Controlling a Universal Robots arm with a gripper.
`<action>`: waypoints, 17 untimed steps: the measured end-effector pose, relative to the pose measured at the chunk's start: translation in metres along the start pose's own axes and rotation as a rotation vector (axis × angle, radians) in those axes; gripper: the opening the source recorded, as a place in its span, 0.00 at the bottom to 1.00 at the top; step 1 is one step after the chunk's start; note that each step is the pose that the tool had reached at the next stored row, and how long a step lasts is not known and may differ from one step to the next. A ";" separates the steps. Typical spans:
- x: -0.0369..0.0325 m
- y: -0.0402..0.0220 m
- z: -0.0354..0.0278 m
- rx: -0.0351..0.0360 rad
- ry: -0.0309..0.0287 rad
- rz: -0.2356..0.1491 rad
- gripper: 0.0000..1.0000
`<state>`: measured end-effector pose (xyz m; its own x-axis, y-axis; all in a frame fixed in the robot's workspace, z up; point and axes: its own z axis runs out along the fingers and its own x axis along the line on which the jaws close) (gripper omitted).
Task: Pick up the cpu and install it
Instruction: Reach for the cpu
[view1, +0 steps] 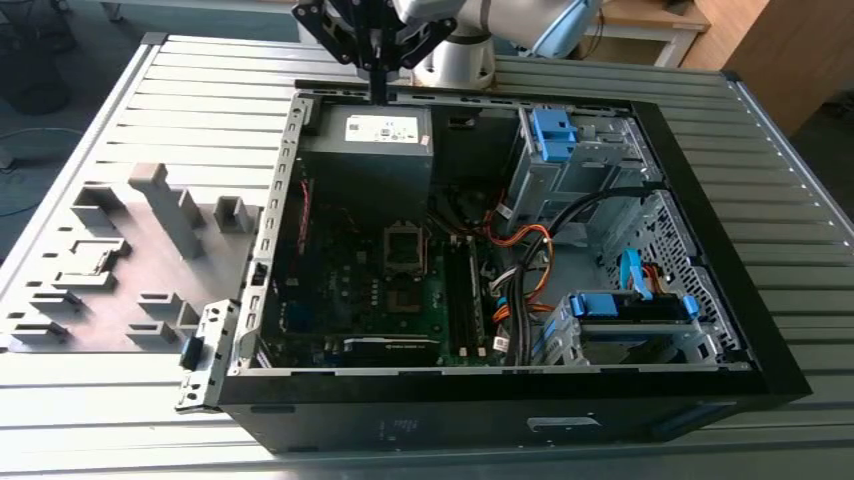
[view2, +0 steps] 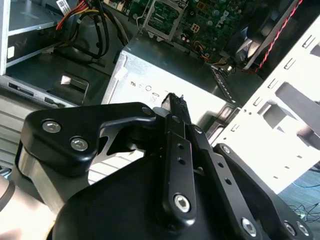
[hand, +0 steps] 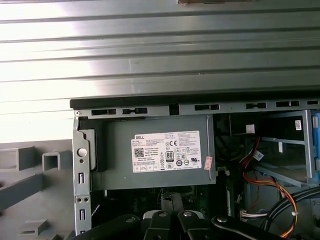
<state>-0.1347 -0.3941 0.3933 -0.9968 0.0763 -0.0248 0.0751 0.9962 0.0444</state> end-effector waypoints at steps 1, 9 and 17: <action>0.0007 0.0003 0.0000 0.0000 0.0000 0.000 0.11; 0.0066 0.0023 -0.0001 0.0000 -0.0001 0.000 0.11; 0.0156 0.0040 0.0000 -0.0001 -0.0005 0.000 0.11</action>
<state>-0.1499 -0.3889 0.3931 -0.9968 0.0762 -0.0253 0.0750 0.9962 0.0444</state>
